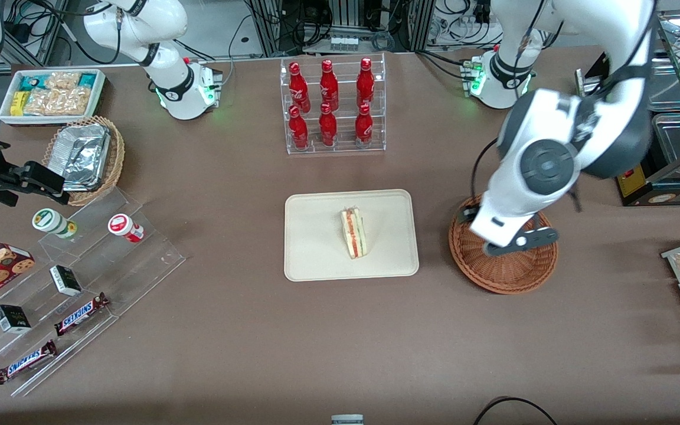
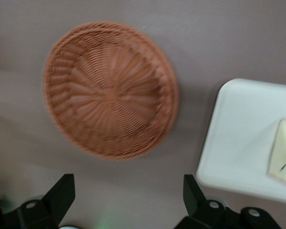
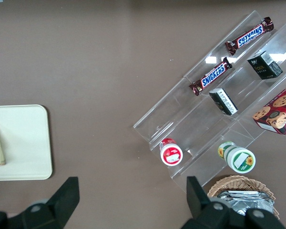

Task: Place sandwich from basket to tray

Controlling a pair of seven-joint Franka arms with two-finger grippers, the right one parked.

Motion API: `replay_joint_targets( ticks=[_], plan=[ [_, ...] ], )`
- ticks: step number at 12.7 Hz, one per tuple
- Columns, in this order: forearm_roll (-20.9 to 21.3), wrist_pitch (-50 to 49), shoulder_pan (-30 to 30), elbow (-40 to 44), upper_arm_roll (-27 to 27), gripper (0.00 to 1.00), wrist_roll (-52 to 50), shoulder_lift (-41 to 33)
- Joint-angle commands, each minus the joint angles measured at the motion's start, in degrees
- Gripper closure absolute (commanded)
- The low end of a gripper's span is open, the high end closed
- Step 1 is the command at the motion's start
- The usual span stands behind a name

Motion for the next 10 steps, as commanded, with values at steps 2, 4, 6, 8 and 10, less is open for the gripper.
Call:
replay_joint_targets(
  ticks=[2, 4, 6, 8, 10],
  plan=[
    [0.19, -5.58, 12.24, -2.60, -8.59, 0.00, 9.71, -7.98],
    [0.19, -8.92, 15.58, -2.34, -8.86, 0.00, 15.15, -11.50],
    [0.19, -10.26, 18.92, -2.25, -8.86, 0.00, 19.81, -14.31],
    [0.27, -10.61, 22.26, -0.76, -8.86, 0.00, 22.55, -15.29],
    [0.36, -11.83, 23.77, 0.56, -8.69, 0.00, 22.91, -15.90]
  ],
)
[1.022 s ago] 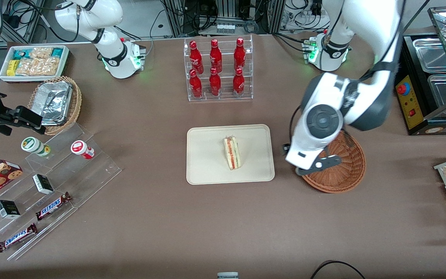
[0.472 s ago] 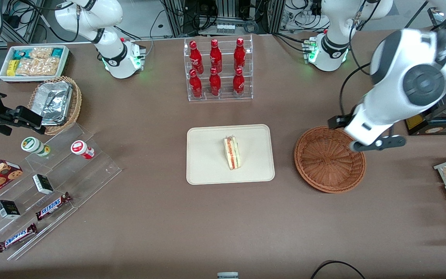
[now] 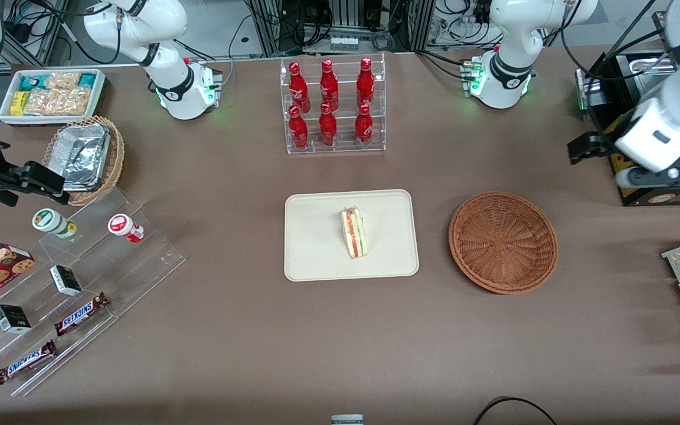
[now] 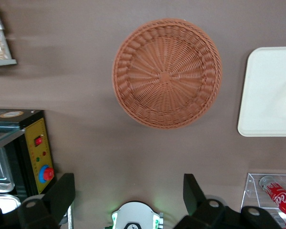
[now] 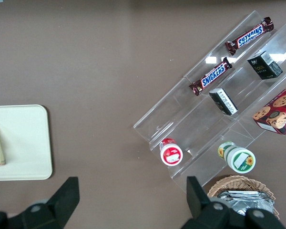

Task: Place sandwich from basket to tray

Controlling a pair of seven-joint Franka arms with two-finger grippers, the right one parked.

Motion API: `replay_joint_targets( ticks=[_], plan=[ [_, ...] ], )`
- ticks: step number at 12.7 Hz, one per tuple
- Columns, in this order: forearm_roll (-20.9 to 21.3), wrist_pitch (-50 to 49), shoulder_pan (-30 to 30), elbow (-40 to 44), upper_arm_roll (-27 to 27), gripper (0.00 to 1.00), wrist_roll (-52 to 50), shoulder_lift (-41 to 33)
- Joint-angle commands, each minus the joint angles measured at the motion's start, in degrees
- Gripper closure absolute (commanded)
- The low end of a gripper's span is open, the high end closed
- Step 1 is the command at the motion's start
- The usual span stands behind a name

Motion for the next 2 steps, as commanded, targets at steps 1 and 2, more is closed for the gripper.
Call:
replay_joint_targets(
  ticks=[1, 2],
  plan=[
    [0.44, -1.67, 1.72, 0.62, -0.57, 0.00, 1.23, -1.46],
    [0.44, -1.67, 1.72, 0.70, -0.56, 0.00, 1.23, -1.46]
  ],
)
